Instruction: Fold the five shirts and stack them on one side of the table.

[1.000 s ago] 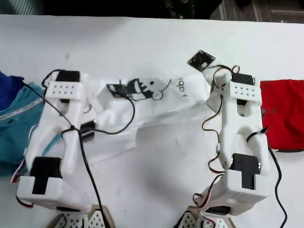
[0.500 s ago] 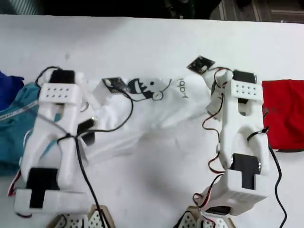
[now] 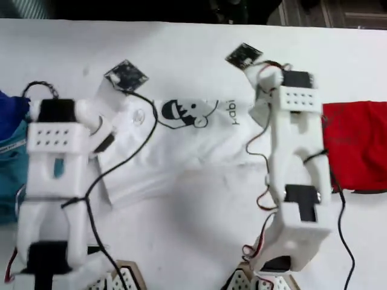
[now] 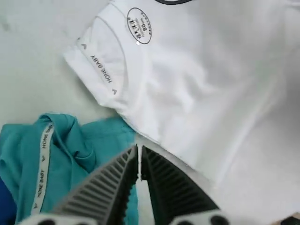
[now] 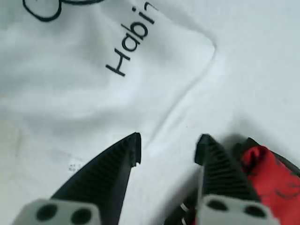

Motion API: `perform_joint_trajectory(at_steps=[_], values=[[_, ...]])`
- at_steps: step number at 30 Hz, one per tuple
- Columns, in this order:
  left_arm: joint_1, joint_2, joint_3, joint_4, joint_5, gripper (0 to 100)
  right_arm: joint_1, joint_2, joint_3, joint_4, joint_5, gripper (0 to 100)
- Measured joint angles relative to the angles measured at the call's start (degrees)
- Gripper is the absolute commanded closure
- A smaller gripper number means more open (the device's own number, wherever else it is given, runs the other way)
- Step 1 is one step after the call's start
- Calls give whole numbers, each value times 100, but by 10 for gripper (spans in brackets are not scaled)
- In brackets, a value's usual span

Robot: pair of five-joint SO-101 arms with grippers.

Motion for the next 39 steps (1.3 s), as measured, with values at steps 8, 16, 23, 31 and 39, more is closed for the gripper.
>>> perform_joint_trajectory(at_steps=[8, 16, 23, 31, 39], values=[[26, 1486, -879, -598, 1037, 977, -431, 1758, -1890, 0, -1662, 980], [35, 3780, -2110, -897, 1609, 978, -519, 3736, -4018, 0, -2119, 980], [-167, 5653, -3455, -422, 1609, 978, -123, 5090, -5521, 0, -2127, 980], [-510, 6374, -5266, 853, 1635, 978, 273, 5459, -6620, 264, -2127, 980], [-440, 6295, -6409, 1468, 1635, 979, -9, 5319, -8026, 1776, -2127, 980]])
